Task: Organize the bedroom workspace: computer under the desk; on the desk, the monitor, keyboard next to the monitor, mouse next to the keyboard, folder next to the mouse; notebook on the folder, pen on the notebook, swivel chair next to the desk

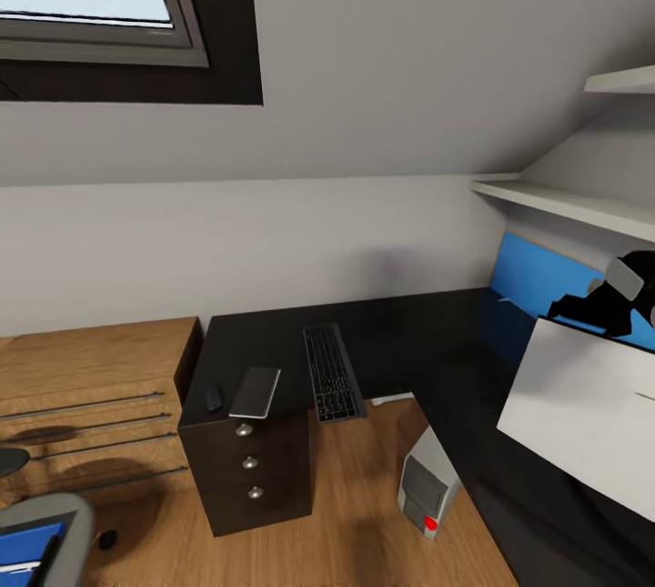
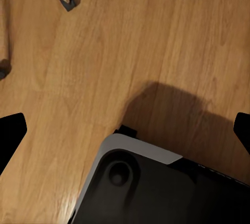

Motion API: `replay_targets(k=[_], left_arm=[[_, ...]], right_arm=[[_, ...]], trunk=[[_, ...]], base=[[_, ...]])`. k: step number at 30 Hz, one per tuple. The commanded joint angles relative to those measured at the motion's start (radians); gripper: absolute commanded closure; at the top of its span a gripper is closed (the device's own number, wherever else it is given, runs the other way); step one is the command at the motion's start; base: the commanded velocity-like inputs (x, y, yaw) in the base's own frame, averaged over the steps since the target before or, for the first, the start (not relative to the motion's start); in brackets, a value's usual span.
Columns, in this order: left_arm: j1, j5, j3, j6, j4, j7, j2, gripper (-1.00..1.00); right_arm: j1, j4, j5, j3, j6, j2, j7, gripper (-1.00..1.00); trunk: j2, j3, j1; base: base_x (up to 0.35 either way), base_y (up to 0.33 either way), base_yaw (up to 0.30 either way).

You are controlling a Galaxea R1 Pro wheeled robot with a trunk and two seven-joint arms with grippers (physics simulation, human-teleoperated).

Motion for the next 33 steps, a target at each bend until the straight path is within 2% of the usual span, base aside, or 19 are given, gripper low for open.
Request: replay_targets(k=[1, 14, 22, 33], left_arm=[[-0.001, 0.008, -0.009, -0.004, -0.001, 0.006, 0.001, -1.00], [-0.001, 0.007, -0.009, -0.004, -0.001, 0.006, 0.001, -1.00], [-0.001, 0.007, -0.009, -0.004, -0.001, 0.004, 0.001, -1.00], [-0.001, 0.007, -0.009, -0.004, -0.001, 0.003, 0.001, -1.00]], right_arm=[[0.000, -0.001, -0.010, 0.006, 0.005, 0.000, -0.005, -1.00], [0.006, 0.001, -0.009, 0.006, 0.011, -0.001, -0.004, -1.00], [0.006, 0.001, -0.006, 0.007, 0.062, 0.000, -0.003, -1.00], [0.006, 0.001, -0.003, 0.009, 0.071, 0.000, -0.003, -1.00]], trunk=[[-0.002, -0.003, 0.001], [-0.002, -0.005, 0.001], [-0.002, -0.005, 0.001], [-0.002, -0.005, 0.001]], base=[[0.000, 0.000, 0.000], [0.000, 0.000, 0.000], [-0.003, 0.000, 0.000], [-0.138, 0.000, 0.000]])
